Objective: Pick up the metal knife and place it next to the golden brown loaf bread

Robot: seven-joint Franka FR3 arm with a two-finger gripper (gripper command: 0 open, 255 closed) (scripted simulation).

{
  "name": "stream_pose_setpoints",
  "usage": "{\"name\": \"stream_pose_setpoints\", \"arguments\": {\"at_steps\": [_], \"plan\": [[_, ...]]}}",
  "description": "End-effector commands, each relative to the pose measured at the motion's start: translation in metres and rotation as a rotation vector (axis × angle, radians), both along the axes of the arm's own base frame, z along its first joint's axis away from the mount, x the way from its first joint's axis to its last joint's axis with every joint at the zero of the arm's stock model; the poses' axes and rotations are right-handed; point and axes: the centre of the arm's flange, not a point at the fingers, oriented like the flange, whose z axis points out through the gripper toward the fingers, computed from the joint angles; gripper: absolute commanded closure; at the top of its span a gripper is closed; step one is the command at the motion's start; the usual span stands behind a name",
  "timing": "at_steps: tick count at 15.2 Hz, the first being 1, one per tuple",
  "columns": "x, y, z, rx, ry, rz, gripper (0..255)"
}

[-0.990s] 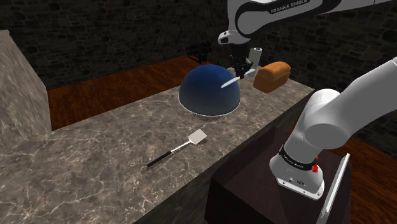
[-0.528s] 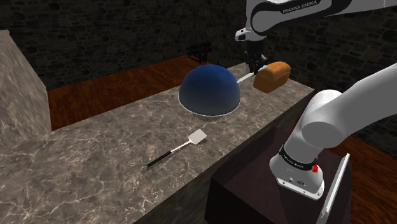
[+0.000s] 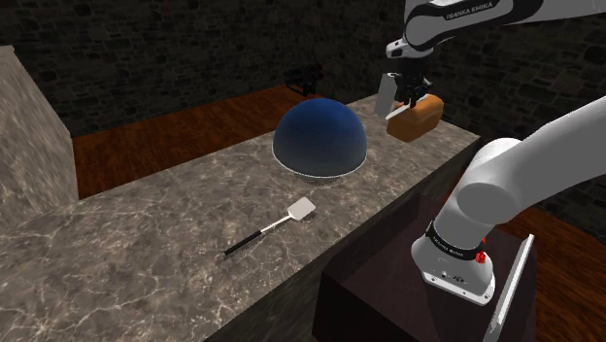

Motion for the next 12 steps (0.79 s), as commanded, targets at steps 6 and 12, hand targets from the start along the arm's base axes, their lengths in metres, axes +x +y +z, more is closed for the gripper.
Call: {"name": "stream_pose_setpoints", "arguments": {"at_steps": [6, 12], "plan": [[-0.033, -0.087, 0.0, -0.001, 0.001, 0.001, 255], [-0.043, -0.111, -0.021, -0.001, 0.001, 0.001, 255]]}}
